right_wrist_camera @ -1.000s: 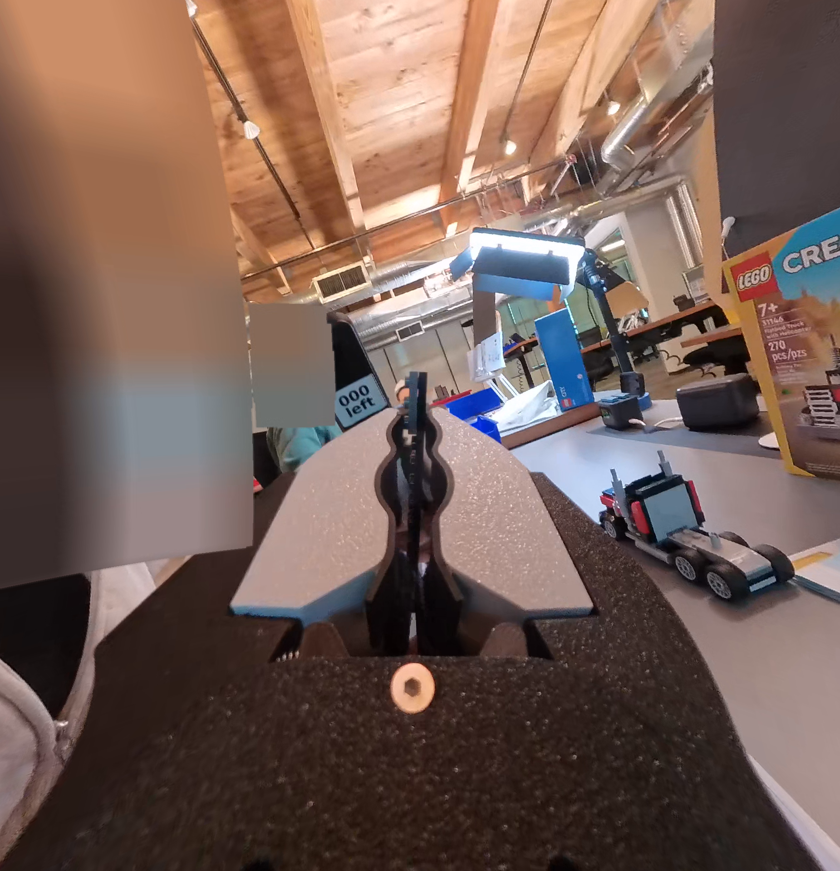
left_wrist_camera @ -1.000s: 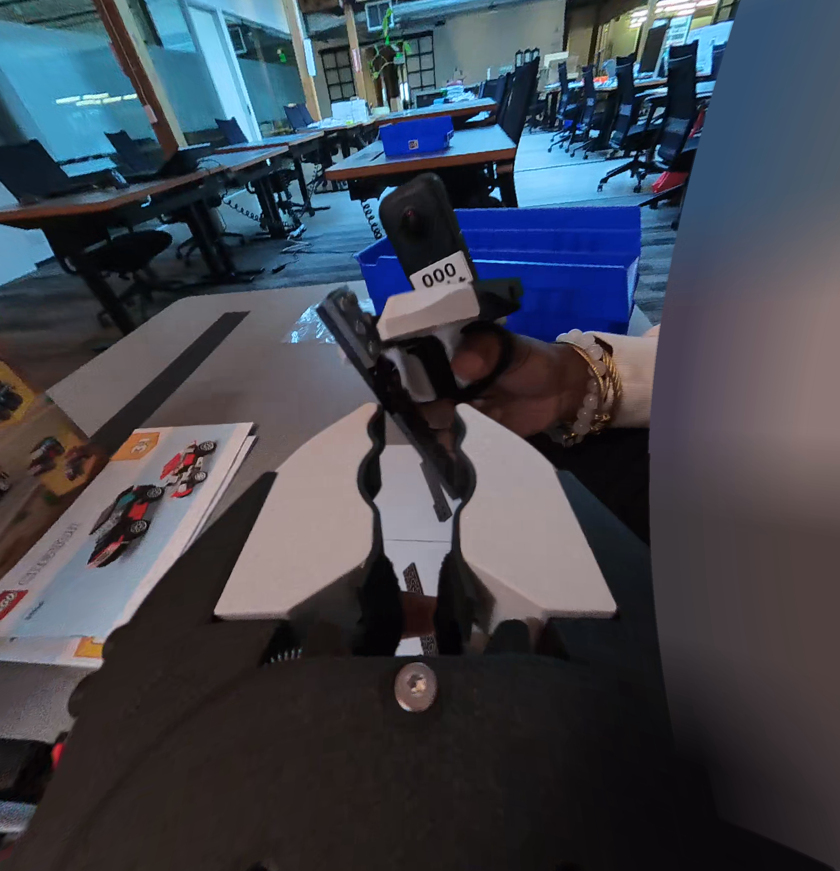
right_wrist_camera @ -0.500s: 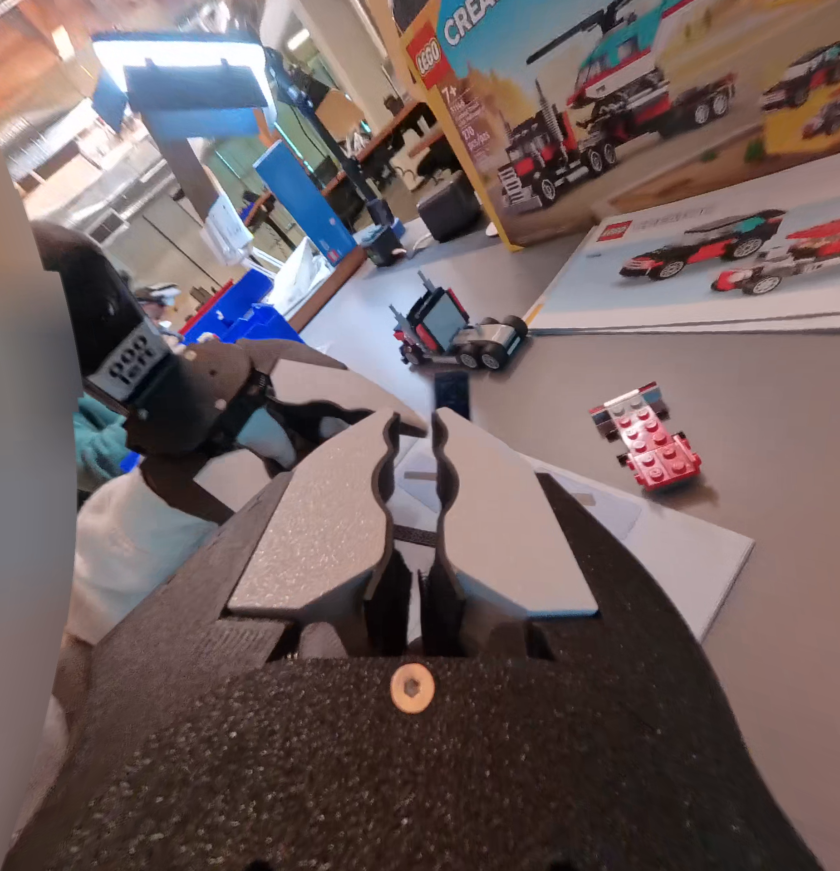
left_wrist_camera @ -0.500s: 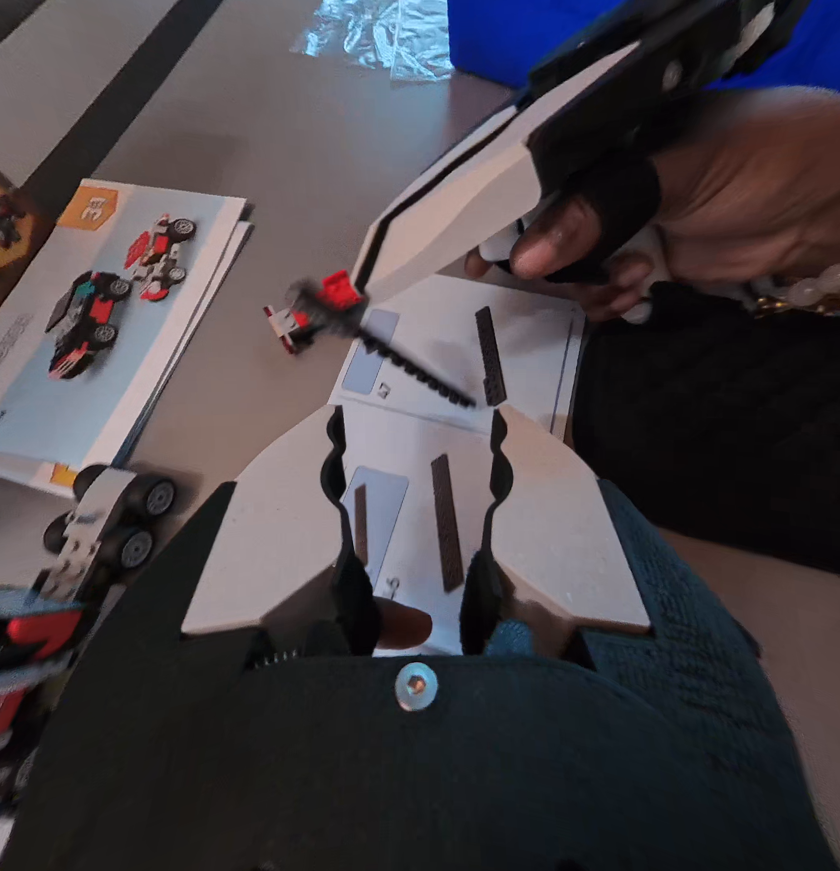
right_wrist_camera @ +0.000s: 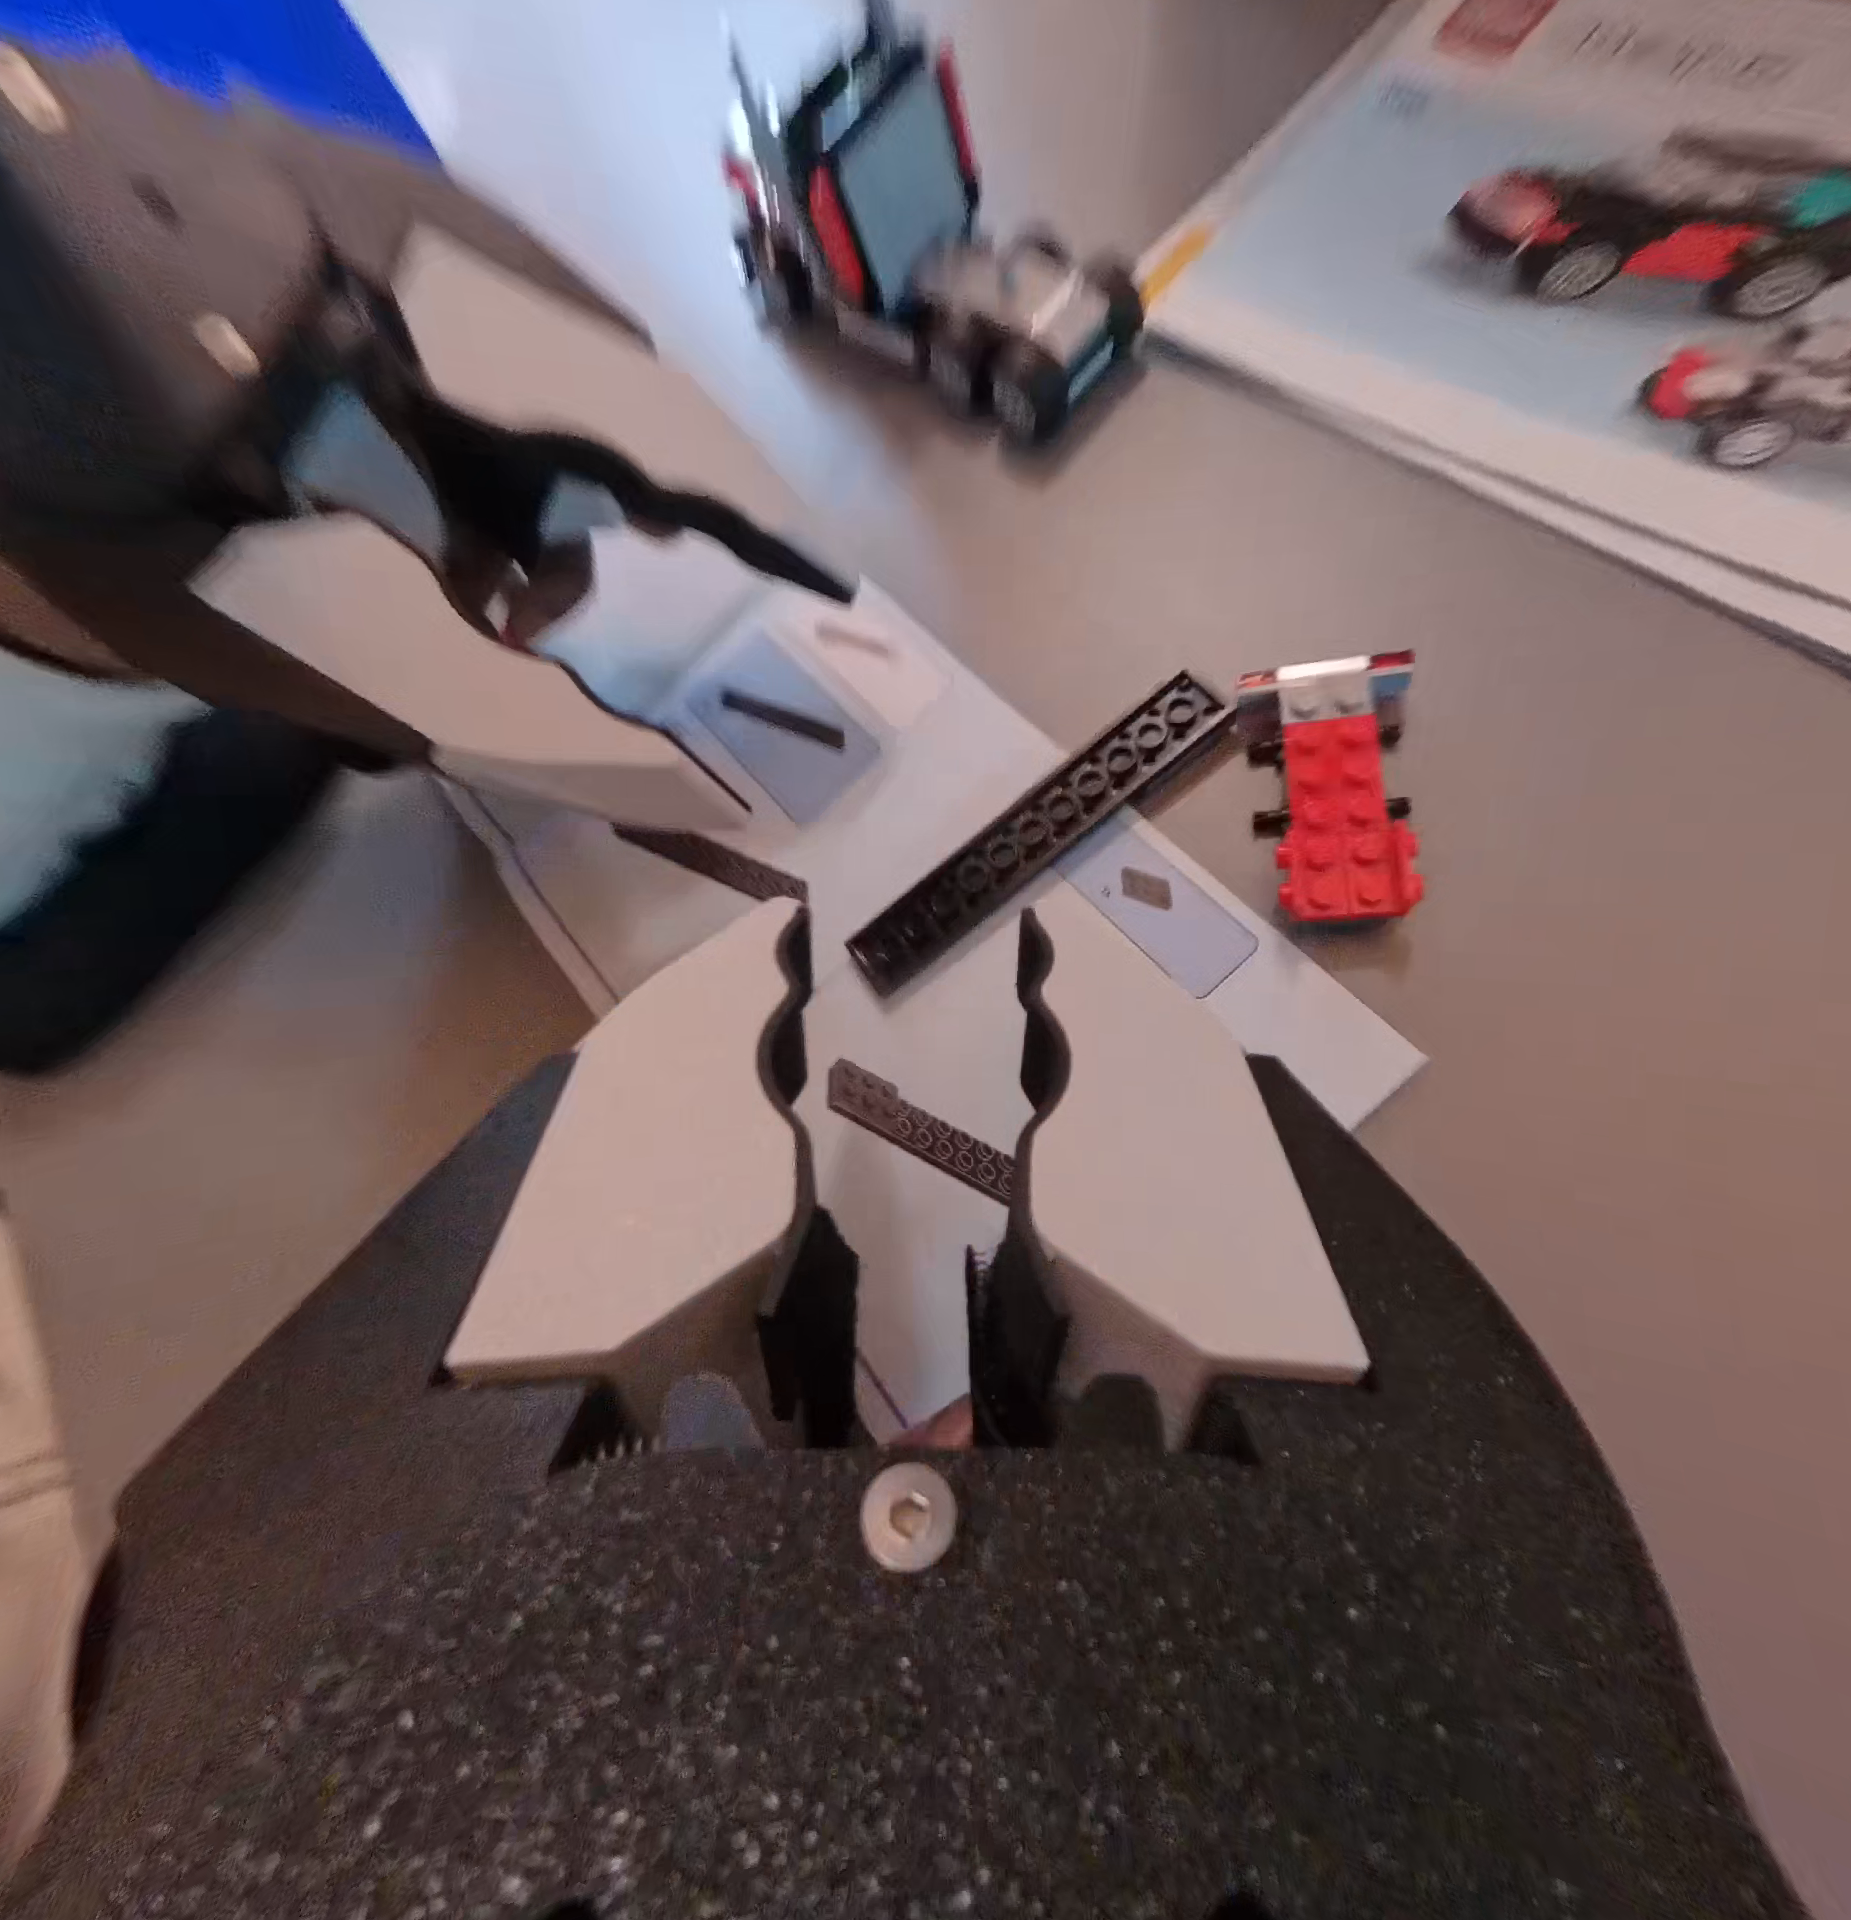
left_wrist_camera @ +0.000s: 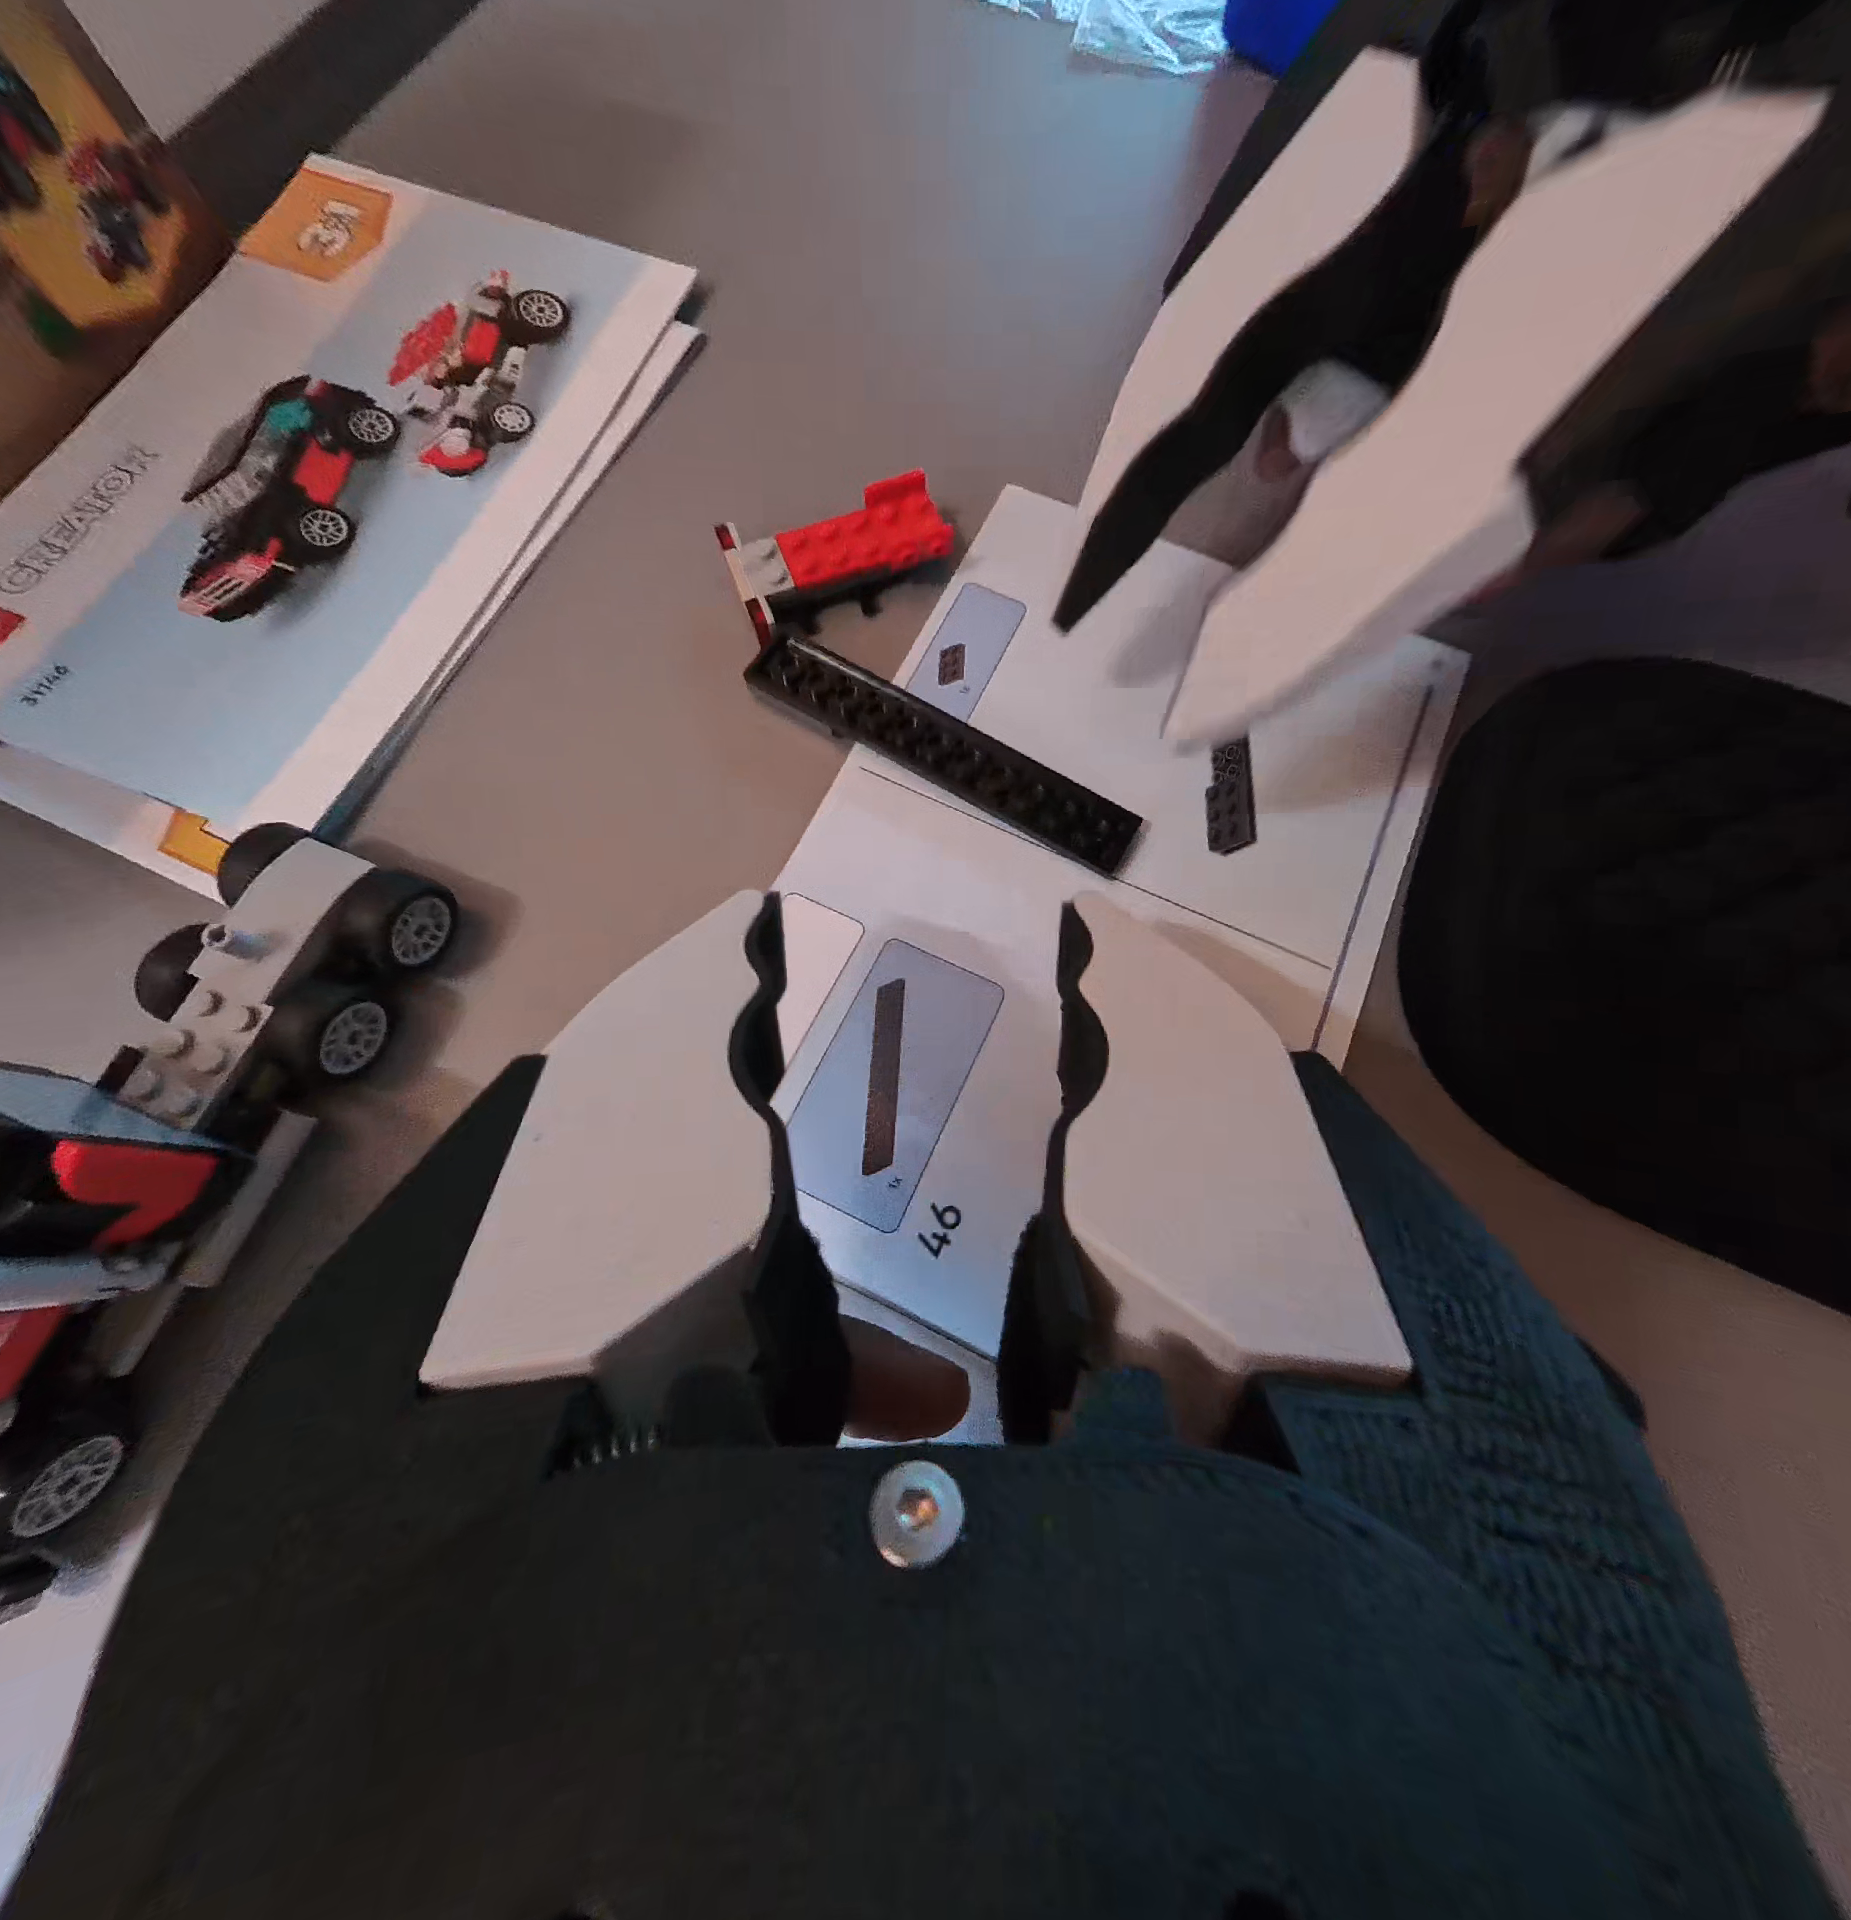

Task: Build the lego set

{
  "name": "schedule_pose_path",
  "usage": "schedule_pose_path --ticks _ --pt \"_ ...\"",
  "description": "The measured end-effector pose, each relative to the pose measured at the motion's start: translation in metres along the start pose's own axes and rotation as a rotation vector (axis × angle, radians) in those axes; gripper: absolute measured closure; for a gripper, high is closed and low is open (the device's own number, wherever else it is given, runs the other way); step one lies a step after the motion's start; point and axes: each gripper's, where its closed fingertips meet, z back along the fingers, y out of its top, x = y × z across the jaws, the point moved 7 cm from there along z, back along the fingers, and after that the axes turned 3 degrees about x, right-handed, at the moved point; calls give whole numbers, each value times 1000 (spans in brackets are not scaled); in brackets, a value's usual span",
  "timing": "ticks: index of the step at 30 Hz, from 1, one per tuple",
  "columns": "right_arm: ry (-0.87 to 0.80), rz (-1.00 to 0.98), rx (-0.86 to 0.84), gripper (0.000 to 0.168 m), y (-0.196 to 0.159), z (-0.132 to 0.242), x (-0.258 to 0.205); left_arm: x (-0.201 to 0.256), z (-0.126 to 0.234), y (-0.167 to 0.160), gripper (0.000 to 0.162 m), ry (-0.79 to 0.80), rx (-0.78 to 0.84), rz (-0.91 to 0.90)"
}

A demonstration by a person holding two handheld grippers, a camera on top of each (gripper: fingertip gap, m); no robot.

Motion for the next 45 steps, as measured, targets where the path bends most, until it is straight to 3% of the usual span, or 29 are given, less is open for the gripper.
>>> schedule_pose_path --ticks 5,8,11,14,17,19,24,29,31,33,35,37,39,42,45 --pt "-218 195 -202 125 -5 -32 -18 -14 12 3 113 76 137 17" --pt "-327 214 -179 129 -8 -36 -20 -20 20 6 116 94 235 25" --pt "-322 208 -147 150 -10 -35 -22 -17 20 6 117 69 276 23" --pt "-306 166 -128 151 -11 -30 -17 -12 16 4 117 43 265 -19" --pt "-171 22 47 151 -3 -18 -15 -11 15 1 116 53 216 -56" --pt "-31 -101 225 152 6 -6 -17 -12 16 4 116 45 259 13" --pt "242 -351 586 152 16 16 -18 -19 35 19 113 -72 622 486" --pt "517 -458 854 152 32 24 -39 -18 48 35 107 -470 969 894" --pt "609 -486 886 153 37 19 -49 -12 49 46 116 -609 1023 901" --pt "661 -500 897 153 40 14 -57 -6 53 55 129 -647 1046 829" --pt "689 -506 906 153 41 11 -61 -1 57 59 144 -611 1029 706" --pt "704 -511 904 152 40 9 -62 1 62 60 144 -565 998 607" --pt "682 -496 870 148 35 9 -59 0 64 61 145 -561 835 494" --pt "540 -397 807 137 23 21 -46 -11 52 43 145 -371 242 183" --pt "349 -188 669 150 15 35 -37 -11 36 22 144 -277 -267 -35"
